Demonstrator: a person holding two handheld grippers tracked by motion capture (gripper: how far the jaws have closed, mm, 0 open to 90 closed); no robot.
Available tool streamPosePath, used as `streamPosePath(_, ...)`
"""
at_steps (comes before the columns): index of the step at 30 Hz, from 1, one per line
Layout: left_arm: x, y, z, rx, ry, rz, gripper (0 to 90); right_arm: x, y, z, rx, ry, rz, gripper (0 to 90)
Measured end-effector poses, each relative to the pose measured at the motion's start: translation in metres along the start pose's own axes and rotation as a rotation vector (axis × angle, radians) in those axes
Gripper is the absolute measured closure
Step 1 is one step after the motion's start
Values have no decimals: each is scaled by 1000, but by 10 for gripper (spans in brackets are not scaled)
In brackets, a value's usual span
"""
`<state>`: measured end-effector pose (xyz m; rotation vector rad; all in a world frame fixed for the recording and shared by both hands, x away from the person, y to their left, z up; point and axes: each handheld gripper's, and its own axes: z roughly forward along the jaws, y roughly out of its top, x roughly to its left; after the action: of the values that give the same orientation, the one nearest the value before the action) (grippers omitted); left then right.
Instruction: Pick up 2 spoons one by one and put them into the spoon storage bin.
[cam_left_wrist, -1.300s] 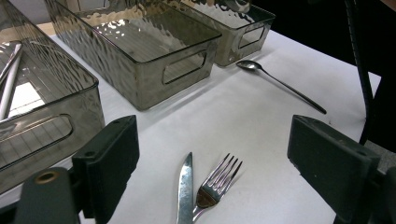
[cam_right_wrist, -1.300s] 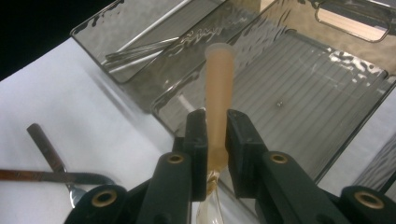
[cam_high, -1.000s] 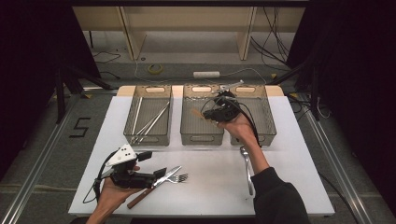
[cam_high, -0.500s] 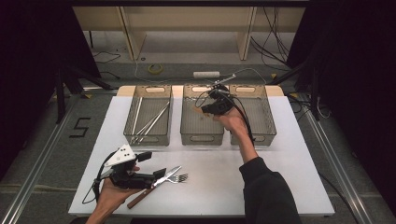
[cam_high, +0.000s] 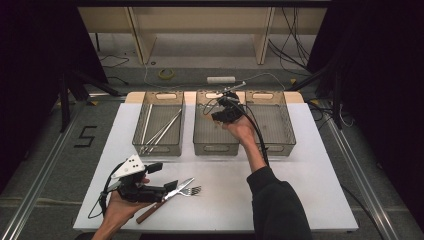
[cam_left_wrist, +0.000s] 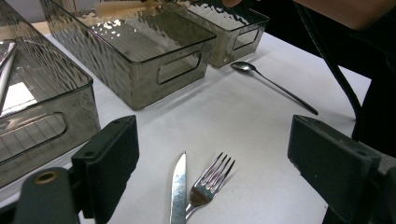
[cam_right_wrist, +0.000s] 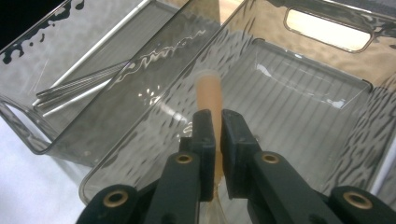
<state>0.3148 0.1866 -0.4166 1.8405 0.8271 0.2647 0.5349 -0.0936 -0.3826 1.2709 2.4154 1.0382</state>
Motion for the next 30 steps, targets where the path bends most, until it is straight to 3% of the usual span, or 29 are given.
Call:
streamPosePath(3, 0, 0, 0, 0, -1, -1, 160, 1, 0, 3, -14, -5, 22, 776)
streamPosePath(7, 0, 0, 0, -3, 0, -5, 161, 2, 2, 2, -17, 32, 34, 659)
streamPosePath(16, 0, -1, 0, -8, 3, -9, 160, -4, -2, -22, -18, 49, 21, 505)
streamPosePath(24, 0, 0, 0, -1, 6, -6, 160, 1, -28, -56, -44, 49, -10, 411)
streamPosePath(30, 0, 0, 1, -9, 8, -16, 160, 5, -58, -88, -69, 53, -27, 381)
